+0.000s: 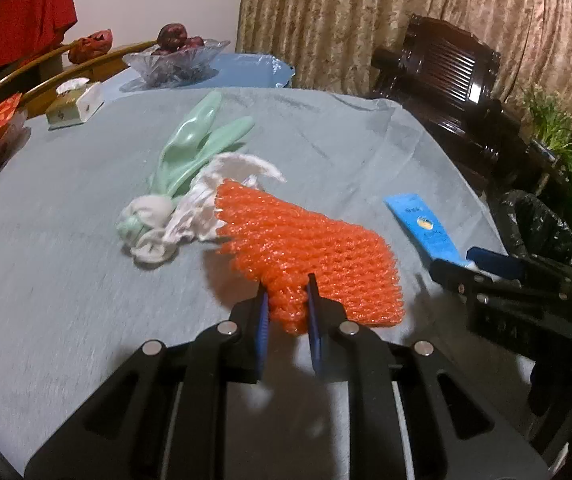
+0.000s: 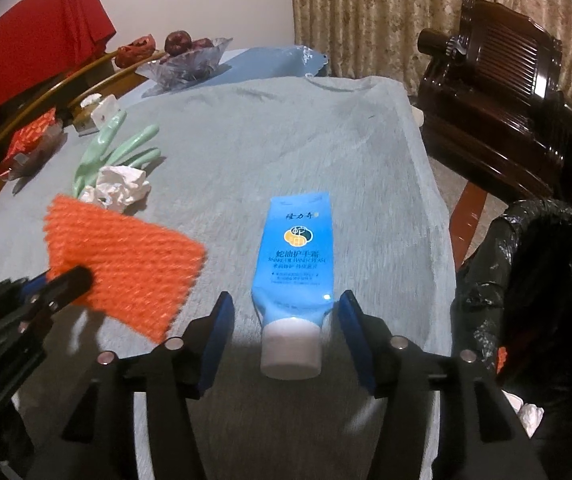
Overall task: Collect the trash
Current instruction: 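Grasp the orange foam net with the left tool, then carry the net and tube over the bin and open both tools to drop them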
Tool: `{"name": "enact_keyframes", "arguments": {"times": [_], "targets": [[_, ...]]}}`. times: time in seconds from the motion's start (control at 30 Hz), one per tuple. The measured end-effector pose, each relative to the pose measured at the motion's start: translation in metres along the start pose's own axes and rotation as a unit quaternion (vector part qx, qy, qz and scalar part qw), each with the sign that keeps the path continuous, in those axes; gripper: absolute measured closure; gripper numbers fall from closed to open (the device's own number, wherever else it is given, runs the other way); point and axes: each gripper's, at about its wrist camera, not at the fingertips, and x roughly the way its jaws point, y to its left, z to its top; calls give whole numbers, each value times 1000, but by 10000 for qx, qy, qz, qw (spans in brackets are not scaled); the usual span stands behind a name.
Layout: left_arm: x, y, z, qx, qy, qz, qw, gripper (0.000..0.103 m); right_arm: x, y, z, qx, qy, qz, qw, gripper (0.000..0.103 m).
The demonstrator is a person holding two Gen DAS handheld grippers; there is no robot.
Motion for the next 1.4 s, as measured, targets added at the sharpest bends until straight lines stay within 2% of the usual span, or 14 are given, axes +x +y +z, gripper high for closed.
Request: {"name": "enact_keyframes", "arguments": {"times": [0.17, 0.23, 0.37, 0.7, 1.13, 1.4], "targets": [[0, 1, -4, -13, 26, -39, 10000, 87, 7, 1, 0, 115, 70, -29, 9999, 49], [1, -2, -4, 6, 23, -68, 10000, 87, 8, 2, 2, 94, 68, -32, 9999, 61], [-3, -1, -4, -25, -9, -88, 10000, 87, 3, 2, 4, 72, 7, 59, 10000, 62], [-21, -9, 3, 28, -207, -161, 9997, 87, -38, 5, 5, -115, -409, 153, 9990, 63], [-46, -56, 21, 331, -522, -427, 9972, 87, -97, -28, 10, 126, -853, 269, 9959, 63], [-56, -128, 36, 831, -732, -978, 9890, 87, -145, -82, 7, 452, -1222, -57, 9915, 64]]}}
